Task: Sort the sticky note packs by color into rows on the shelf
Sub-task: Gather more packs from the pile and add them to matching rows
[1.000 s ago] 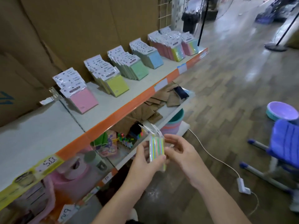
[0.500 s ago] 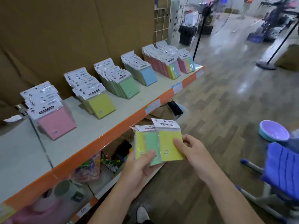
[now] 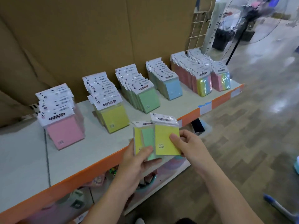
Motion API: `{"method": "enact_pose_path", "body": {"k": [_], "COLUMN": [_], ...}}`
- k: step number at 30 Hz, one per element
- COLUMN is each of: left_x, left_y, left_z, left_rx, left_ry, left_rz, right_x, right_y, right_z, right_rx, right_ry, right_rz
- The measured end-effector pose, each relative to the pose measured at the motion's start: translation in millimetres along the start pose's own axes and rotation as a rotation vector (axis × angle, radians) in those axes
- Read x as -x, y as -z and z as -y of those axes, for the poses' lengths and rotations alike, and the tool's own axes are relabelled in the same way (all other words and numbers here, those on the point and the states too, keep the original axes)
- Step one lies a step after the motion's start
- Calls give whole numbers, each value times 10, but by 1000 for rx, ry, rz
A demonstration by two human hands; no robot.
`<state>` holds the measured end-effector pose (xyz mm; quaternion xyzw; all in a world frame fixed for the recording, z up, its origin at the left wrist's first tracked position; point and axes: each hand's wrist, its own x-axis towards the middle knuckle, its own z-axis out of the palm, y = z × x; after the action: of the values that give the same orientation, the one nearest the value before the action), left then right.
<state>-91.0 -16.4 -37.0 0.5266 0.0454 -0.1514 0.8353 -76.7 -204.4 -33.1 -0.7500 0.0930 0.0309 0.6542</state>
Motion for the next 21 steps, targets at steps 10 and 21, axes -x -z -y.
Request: {"method": "enact_pose_path", "body": {"k": [10, 21], "left_x": [88, 256], "left_y": [345, 384], "left_z": [-47, 91], "left_rx": [30, 76], "left_ry": [-201, -338], "left_rz": [-565, -797], "right_x": [-1035, -1441], "right_y": [-527, -1108], "right_z": [265, 176], "right_rx": [139, 372], "right_ry": [178, 368], "right_rz": [304, 319]}}
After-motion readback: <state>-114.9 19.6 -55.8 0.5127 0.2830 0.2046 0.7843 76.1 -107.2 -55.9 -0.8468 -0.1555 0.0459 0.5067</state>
